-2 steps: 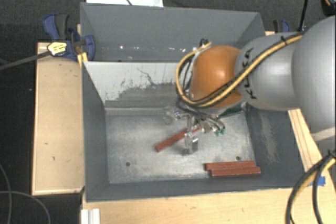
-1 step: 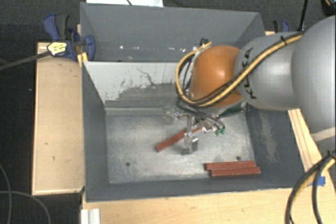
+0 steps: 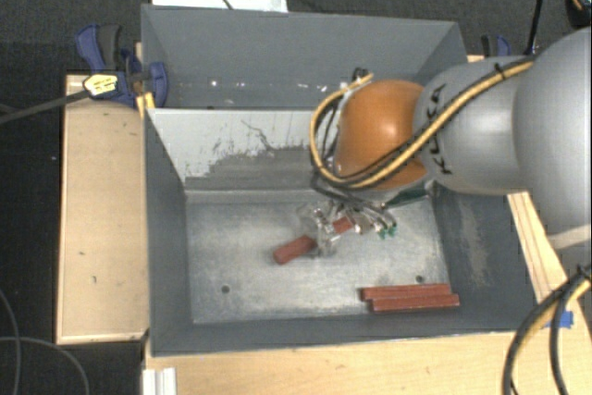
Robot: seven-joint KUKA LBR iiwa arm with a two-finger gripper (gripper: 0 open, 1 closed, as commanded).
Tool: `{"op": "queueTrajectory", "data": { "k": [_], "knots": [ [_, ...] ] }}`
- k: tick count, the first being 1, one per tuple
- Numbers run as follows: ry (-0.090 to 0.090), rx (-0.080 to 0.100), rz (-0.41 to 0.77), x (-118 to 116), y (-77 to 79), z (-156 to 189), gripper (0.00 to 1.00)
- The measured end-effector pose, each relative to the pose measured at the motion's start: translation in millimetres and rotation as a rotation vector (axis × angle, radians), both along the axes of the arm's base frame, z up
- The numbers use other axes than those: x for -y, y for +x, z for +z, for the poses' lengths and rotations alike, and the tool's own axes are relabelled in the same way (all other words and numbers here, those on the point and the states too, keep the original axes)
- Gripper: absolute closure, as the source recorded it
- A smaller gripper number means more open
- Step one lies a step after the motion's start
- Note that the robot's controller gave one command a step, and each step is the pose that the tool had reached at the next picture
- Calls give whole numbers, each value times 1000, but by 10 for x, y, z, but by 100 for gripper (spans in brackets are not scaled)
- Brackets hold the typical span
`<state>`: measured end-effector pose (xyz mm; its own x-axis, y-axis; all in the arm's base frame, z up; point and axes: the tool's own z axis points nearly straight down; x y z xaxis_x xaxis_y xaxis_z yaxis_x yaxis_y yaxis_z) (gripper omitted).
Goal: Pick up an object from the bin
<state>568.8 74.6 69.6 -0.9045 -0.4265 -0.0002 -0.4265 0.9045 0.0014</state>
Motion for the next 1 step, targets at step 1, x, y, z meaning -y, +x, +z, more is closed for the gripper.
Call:
{"op": "queueTrajectory", "data": {
  "k": [1],
  "knots": [
    [0, 10, -5, -5, 23, 766, 100]
  ]
}}
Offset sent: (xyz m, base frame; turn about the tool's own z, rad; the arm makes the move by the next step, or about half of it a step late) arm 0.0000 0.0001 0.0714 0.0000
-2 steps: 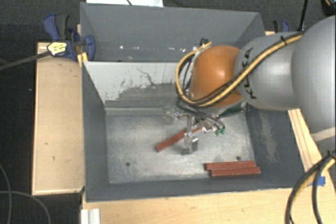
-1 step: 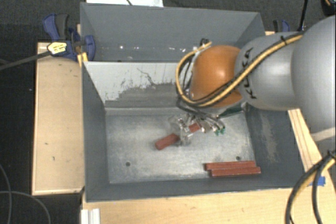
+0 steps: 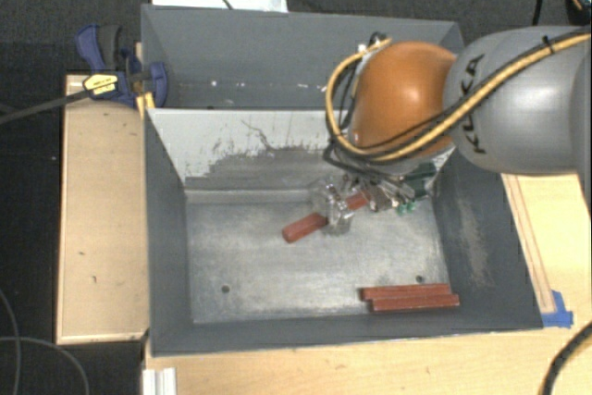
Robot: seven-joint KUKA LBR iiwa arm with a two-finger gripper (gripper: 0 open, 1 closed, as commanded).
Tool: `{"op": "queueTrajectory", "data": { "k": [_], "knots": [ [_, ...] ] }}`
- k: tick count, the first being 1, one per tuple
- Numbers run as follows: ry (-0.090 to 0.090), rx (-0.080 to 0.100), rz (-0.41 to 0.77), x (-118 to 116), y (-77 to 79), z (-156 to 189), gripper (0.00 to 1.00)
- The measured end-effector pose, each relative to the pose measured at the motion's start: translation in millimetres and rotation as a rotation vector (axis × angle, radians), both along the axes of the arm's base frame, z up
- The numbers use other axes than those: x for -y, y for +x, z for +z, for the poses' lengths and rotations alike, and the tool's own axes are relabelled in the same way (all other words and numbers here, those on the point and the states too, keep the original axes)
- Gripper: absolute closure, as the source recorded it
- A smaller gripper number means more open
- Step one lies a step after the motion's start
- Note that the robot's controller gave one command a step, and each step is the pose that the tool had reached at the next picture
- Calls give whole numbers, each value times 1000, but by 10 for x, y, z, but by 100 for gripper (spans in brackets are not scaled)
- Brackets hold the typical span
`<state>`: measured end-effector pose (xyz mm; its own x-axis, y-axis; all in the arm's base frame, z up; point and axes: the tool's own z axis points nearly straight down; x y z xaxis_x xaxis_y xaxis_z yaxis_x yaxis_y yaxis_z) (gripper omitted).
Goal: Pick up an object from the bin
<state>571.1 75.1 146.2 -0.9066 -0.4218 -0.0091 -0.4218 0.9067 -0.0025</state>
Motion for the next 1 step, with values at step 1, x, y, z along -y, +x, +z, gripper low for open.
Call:
{"op": "queueTrajectory", "data": {
  "k": [1],
  "knots": [
    [0, 0, -7, -3, 19, 531, 100]
  ]
}}
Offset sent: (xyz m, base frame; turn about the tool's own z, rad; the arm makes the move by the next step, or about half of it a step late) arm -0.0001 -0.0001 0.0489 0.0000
